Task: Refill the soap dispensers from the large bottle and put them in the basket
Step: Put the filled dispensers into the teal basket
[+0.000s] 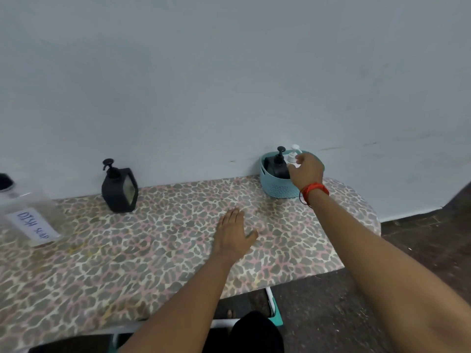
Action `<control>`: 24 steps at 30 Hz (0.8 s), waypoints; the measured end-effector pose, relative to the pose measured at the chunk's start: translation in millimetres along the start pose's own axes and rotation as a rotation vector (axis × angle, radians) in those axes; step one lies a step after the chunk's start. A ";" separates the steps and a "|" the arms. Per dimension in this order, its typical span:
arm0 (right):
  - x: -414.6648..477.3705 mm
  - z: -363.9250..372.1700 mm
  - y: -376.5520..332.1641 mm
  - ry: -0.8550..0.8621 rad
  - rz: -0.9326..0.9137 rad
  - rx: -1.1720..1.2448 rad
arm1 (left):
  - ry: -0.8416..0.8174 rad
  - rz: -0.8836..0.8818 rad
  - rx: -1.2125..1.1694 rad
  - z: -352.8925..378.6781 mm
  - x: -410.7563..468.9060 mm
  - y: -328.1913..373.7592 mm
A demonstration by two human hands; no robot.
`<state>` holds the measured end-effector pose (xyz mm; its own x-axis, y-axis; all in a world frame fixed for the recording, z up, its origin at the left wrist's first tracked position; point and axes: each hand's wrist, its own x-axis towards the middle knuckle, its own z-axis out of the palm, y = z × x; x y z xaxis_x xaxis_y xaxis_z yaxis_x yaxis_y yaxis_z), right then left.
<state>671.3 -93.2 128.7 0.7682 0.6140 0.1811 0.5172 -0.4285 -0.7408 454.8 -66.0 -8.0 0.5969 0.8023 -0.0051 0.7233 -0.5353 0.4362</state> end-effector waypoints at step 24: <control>-178.0 275.6 -284.3 -0.655 -0.164 0.038 | 0.227 -0.268 -0.027 -136.3 -149.4 -283.0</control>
<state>283.6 102.0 128.8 0.2876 0.9493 -0.1272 0.5851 -0.2792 -0.7614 113.6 1.6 -8.1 0.2921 0.9533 0.0765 0.8326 -0.2929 0.4701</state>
